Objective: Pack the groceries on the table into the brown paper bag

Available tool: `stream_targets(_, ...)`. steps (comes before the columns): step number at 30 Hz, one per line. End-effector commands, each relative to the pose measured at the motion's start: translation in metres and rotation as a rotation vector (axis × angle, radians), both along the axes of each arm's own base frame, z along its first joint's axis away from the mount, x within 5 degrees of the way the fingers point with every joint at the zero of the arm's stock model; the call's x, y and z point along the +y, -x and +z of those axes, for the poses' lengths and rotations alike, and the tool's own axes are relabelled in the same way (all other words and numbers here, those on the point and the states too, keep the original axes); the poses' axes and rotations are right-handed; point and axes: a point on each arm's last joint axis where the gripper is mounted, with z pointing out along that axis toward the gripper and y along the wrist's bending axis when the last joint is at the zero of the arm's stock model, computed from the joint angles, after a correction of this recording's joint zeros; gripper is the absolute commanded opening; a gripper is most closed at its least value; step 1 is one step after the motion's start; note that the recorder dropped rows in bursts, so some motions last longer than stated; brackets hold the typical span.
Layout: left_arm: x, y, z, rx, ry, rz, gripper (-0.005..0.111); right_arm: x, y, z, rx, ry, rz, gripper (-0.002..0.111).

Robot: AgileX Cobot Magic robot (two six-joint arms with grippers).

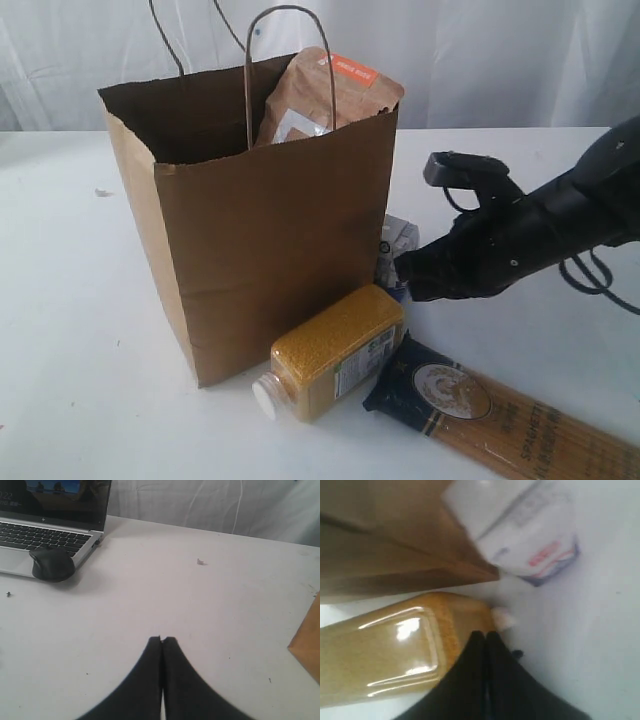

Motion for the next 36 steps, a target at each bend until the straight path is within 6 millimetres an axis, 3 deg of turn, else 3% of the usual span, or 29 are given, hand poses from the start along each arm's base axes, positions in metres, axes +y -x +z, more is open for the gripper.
stream_targets(1,0.0,0.001,0.0,-0.009,-0.011,0.002,0.0,0.026,0.011,0.0,0.005,-0.087,0.132,0.0)
stream_targets(4,0.0,0.001,0.0,-0.009,-0.011,0.002,0.0,0.03,0.009,0.0,-0.029,-0.066,0.108,0.0)
stream_targets(13,0.0,0.001,0.0,-0.009,-0.011,0.002,0.0,0.017,0.006,-0.015,-0.092,0.024,-0.033,0.0)
stream_targets(20,0.0,0.001,0.0,-0.009,-0.011,0.002,0.0,0.014,0.011,-0.021,-0.147,0.106,0.104,0.001)
stream_targets(28,0.0,0.001,0.0,-0.009,-0.011,0.002,0.0,0.026,0.015,-0.028,-0.176,0.142,0.207,0.03)
stream_targets(36,0.0,0.001,0.0,-0.009,-0.011,0.002,0.0,0.025,0.008,-0.045,-0.173,0.188,0.176,0.031)
